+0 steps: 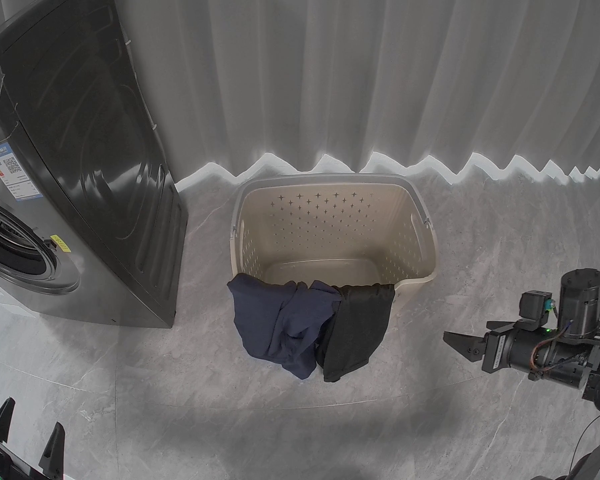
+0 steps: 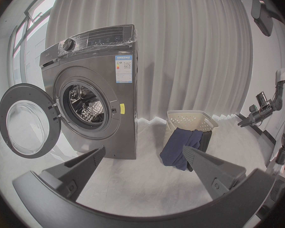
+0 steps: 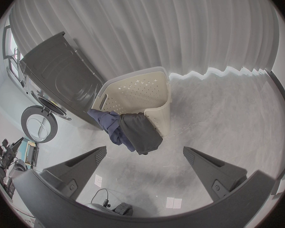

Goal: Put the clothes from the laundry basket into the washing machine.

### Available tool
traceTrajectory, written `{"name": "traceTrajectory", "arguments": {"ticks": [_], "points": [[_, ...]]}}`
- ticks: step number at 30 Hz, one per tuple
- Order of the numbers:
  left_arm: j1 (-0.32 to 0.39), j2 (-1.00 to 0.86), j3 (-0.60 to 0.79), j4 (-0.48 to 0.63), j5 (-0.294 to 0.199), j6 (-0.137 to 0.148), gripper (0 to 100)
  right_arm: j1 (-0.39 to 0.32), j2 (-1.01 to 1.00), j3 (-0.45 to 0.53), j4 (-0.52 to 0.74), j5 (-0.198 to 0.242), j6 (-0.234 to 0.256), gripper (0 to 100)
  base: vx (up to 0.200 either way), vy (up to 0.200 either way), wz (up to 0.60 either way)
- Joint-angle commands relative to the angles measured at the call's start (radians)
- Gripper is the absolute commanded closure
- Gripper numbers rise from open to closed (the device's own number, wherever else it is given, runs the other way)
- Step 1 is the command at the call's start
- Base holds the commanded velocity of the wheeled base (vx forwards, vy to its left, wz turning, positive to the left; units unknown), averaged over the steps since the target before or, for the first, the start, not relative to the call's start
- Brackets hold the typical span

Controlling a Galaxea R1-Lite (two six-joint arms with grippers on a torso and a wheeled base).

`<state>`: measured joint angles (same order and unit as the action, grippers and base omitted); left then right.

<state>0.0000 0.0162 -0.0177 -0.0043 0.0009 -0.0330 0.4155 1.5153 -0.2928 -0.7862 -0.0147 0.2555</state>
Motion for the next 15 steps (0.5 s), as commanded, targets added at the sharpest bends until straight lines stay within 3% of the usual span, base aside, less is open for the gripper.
{"name": "traceTrajectory", "arguments": {"ticks": [1,8,15], "points": [[0.0,-0.01,0.018,0.0,0.001,-0.001,0,0.045,0.148,-0.04,-0.047,-0.031,0.005,0,0.0,0.0,0.0],[0.0,-0.01,0.016,0.0,0.001,0.001,0,0.081,0.195,-0.046,-0.07,-0.054,0.008,0,0.171,0.0,0.0],[0.0,-0.01,0.018,0.0,0.001,-0.001,0,0.106,0.263,-0.072,-0.076,-0.07,0.01,0,0.0,0.0,0.0]]}}
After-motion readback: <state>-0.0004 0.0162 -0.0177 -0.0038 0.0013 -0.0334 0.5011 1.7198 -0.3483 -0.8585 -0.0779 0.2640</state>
